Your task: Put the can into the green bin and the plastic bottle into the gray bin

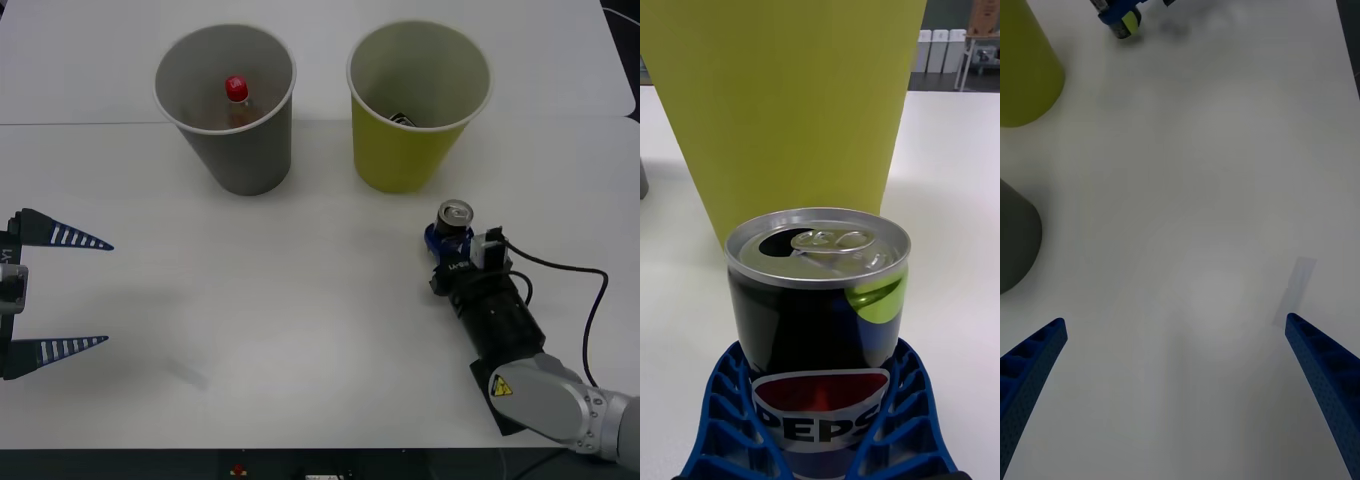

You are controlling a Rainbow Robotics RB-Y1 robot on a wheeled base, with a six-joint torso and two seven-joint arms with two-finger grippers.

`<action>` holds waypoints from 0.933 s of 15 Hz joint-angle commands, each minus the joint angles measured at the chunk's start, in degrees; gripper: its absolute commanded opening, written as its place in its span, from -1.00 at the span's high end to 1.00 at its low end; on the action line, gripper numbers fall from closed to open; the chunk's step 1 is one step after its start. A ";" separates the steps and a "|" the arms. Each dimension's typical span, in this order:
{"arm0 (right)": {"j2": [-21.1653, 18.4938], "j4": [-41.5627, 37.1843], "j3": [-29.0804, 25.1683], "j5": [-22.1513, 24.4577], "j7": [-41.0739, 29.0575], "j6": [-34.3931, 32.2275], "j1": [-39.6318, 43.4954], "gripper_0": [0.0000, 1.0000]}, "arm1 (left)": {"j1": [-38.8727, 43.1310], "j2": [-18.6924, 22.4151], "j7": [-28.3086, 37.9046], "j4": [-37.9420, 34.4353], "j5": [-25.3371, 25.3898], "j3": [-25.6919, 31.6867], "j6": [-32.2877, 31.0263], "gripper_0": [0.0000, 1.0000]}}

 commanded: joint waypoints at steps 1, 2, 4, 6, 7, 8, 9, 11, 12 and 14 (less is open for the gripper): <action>-3.78 -6.70 -4.94 2.41 0.08 -4.88 4.48 1.00 | 0.00 0.00 0.00 0.00 0.00 0.00 0.00 -1.00; -5.19 -9.51 -7.40 3.64 0.26 -7.61 6.50 1.00 | 0.00 0.00 0.00 0.00 0.00 0.00 0.00 -1.00; -7.30 -13.99 -13.20 6.72 0.70 -13.14 10.80 1.00 | 0.00 0.00 0.00 0.00 0.00 0.00 0.00 -1.00; -8.88 -19.26 -22.61 11.90 0.96 -22.46 16.87 1.00 | 0.00 0.00 0.00 0.00 0.00 0.00 0.00 -1.00; -9.14 -22.16 -27.70 13.84 0.96 -27.82 19.95 1.00 | 0.00 0.00 0.00 0.00 0.00 0.00 0.00 -1.00; -9.23 -24.80 -32.19 15.42 1.05 -32.92 22.49 1.00 | 0.00 0.00 0.00 0.00 0.00 0.00 0.00 -1.00; -9.23 -28.40 -37.99 16.91 1.14 -39.60 25.66 1.00 | 0.00 0.00 0.00 0.00 0.00 0.00 0.00 -1.00; -8.79 -34.12 -47.39 18.23 1.14 -51.38 29.88 1.00 | 0.00 0.00 0.00 0.00 0.00 0.00 0.00 -1.00; -7.74 -38.25 -53.63 18.23 1.14 -59.73 32.34 1.00 | 0.00 0.00 0.00 0.00 0.00 0.00 0.00 -1.00; -4.48 -43.78 -63.12 16.83 0.52 -73.35 34.80 1.00 | 0.00 0.00 0.00 0.00 0.00 0.00 0.00 -1.00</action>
